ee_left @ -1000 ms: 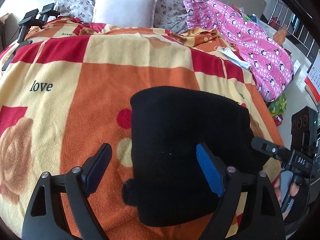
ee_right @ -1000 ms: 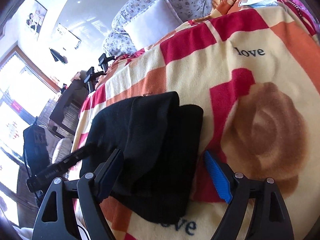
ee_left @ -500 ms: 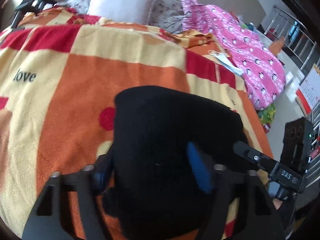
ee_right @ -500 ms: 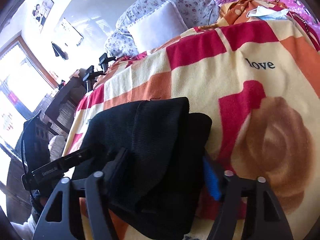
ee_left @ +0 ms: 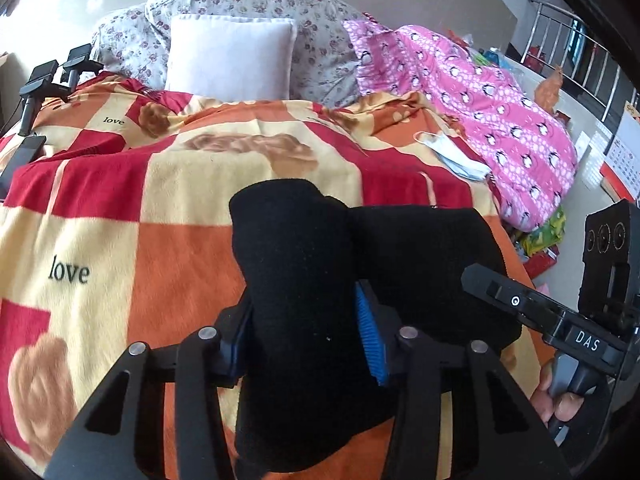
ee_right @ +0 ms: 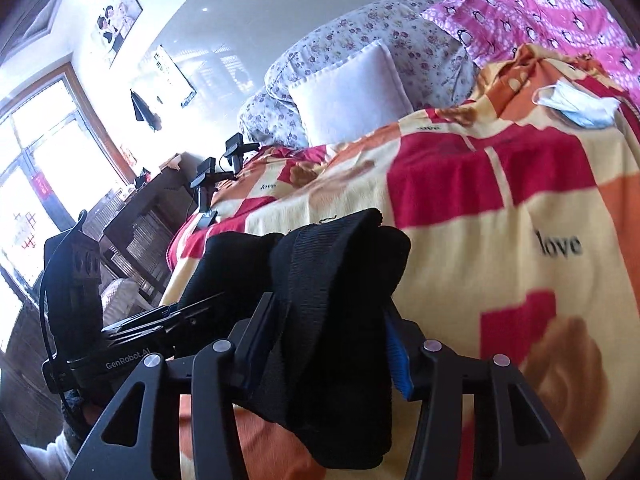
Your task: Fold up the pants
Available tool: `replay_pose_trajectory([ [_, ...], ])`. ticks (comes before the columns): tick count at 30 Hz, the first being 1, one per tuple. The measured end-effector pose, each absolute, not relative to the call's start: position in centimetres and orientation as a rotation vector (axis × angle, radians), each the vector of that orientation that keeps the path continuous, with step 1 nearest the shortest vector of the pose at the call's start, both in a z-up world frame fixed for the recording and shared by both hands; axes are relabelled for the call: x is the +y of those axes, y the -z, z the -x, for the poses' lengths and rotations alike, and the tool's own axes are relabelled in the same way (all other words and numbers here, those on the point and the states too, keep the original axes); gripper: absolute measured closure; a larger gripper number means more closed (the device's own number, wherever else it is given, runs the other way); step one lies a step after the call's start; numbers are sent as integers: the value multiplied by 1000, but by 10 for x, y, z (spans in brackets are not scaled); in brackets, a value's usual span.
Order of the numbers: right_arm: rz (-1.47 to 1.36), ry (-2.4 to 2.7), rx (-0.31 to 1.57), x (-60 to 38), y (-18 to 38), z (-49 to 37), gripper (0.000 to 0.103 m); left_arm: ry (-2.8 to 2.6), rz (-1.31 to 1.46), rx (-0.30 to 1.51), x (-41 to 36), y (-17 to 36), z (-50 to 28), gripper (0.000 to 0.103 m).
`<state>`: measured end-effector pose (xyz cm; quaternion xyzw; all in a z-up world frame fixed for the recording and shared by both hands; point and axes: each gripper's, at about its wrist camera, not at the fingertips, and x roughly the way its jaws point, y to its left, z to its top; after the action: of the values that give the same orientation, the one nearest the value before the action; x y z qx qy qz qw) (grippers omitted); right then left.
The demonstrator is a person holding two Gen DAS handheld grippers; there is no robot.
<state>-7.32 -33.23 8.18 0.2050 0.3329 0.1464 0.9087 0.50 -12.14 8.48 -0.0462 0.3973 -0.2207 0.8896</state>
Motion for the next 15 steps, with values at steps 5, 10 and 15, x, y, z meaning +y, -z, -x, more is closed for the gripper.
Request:
replay_pose_trajectory([
  [5,-460,-303,722,-340,-66,38,53,426,73,874,-123,-66,-24,58],
  [10,-427,-248,829,-343,-31,3,50,379,90,904,-110,-42,-38,47],
  [15,-371,-214,822,-342,-39,15,47,351,80,894,-105,-43,-36,37],
])
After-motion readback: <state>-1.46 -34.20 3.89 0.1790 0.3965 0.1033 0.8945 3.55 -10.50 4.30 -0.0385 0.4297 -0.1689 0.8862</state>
